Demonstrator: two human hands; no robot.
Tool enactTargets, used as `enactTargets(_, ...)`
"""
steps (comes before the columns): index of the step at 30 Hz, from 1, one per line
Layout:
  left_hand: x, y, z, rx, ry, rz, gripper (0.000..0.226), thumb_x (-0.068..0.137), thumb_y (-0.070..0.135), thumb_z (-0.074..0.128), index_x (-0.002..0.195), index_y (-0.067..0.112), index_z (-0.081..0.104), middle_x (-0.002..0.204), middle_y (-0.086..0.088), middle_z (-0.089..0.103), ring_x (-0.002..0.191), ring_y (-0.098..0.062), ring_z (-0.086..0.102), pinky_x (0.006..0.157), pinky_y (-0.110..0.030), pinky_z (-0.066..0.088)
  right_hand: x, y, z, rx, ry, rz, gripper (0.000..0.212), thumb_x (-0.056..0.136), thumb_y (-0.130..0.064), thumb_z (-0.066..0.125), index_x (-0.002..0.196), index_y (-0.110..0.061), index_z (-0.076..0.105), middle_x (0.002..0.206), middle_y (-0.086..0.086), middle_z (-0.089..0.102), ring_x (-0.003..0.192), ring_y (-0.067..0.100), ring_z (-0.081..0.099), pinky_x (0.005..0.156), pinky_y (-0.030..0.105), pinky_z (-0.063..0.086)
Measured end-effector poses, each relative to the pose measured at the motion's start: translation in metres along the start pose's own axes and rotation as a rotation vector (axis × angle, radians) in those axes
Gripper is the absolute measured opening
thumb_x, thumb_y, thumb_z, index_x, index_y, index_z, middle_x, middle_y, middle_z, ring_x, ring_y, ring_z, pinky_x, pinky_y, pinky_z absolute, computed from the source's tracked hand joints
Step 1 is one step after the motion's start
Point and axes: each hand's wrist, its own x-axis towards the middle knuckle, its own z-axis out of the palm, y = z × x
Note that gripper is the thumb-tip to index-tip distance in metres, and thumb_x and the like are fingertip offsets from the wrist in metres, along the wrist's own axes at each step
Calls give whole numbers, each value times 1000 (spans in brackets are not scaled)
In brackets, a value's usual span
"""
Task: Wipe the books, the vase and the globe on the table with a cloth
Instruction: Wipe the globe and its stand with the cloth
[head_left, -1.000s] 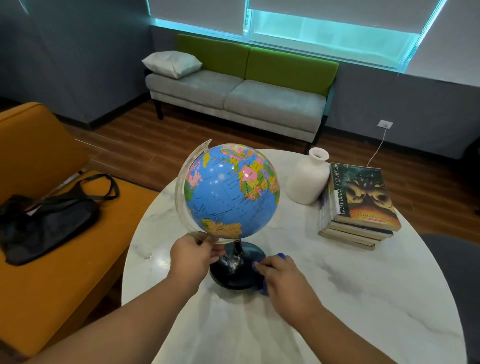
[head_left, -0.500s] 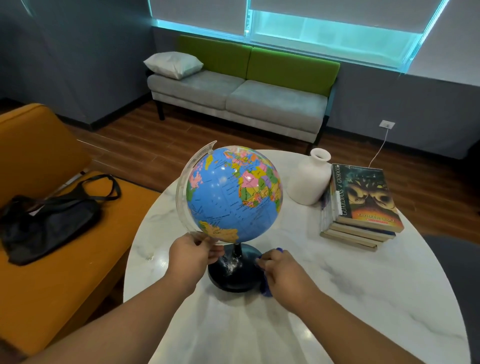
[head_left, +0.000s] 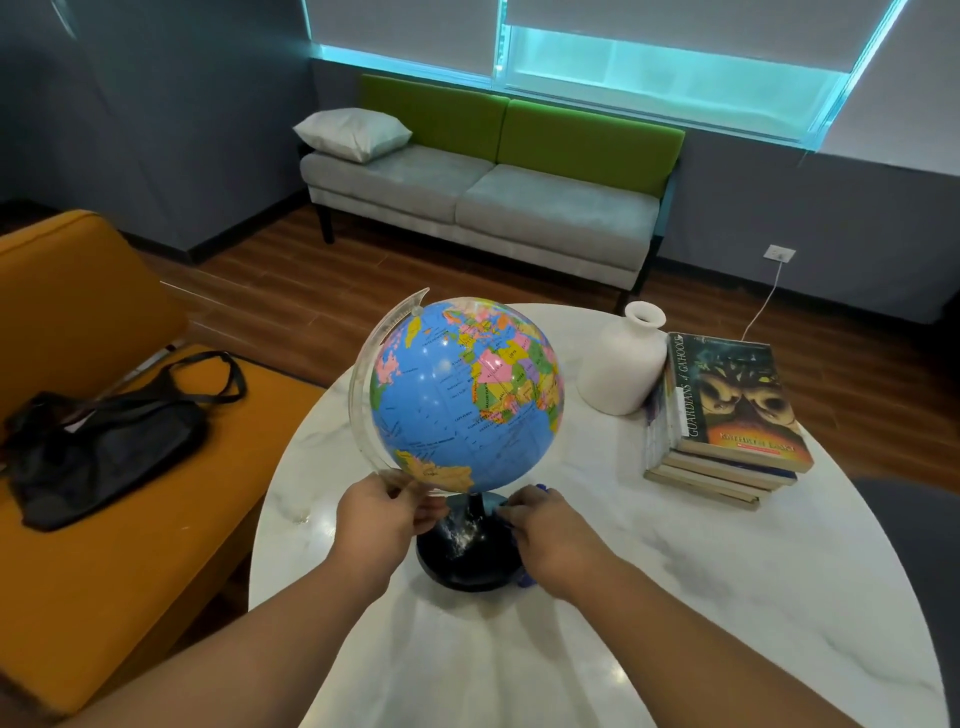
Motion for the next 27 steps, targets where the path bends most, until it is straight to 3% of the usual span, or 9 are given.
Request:
enactTargets(5,-3,-11,3,5,9,39,9,95,4,55,92,2,63,76,-14,73,71,-24,72,55,-18,55,-54,1,15,124,62,-189,43,90,-21,42,129,-26,60,127,-7,53,114,17,45,98,24,40)
enactTargets(8,-7,-16,11,-64,29,42,12,93,-2,55,89,4,64,76,-12,70,70,-23,69,55,-18,55,-66,8,13,359,123,-2,41,84,-22,43,113,-20,71,107,-11,56,103,11,55,94,16,40)
enactTargets(10,-9,-21,18,-53,47,51,15,91,-6,55,84,4,65,73,-12,67,67,-24,64,52,-18,53,-67,17,5,474,254,140,32,85,-7,51,104,-19,74,98,-15,56,98,8,58,89,5,37)
enactTargets(13,-10,-30,23,16,67,92,26,85,-7,61,68,11,66,62,-7,64,68,-26,57,64,-32,52,-72,23,-7,544,316,247,38,83,7,55,96,-22,75,97,-17,59,92,-3,57,84,-2,33)
enactTargets(16,-11,-42,22,143,70,121,30,83,-1,65,61,18,66,54,4,66,69,-26,61,68,-36,51,-73,18,-8,543,293,281,35,83,4,57,94,-25,75,90,-19,58,87,-12,55,80,-3,33)
enactTargets(19,-15,-51,20,229,52,134,24,87,7,63,67,18,66,69,-4,71,80,-30,67,74,-41,52,-70,4,0,569,229,311,24,88,-9,61,102,-23,74,93,-13,58,88,-1,54,76,-3,33)
enactTargets(23,-29,-53,16,391,-68,265,29,94,15,57,69,31,60,68,7,68,77,-10,63,68,-22,48,-69,-19,14,626,223,261,15,88,-15,64,98,-20,73,89,-20,54,89,-4,54,72,-4,33)
enactTargets(25,-35,-55,15,451,-161,331,32,94,11,55,74,37,58,66,20,67,74,4,60,66,-6,42,-68,-29,16,682,245,303,14,86,-14,66,99,-17,70,80,-22,57,79,-15,53,66,-3,35)
enactTargets(27,-38,-57,14,464,-258,351,35,91,7,57,91,42,57,80,35,64,88,13,58,74,0,37,-67,-37,15,871,269,351,19,78,-4,72,85,-22,67,63,-26,64,66,-21,56,65,2,40)
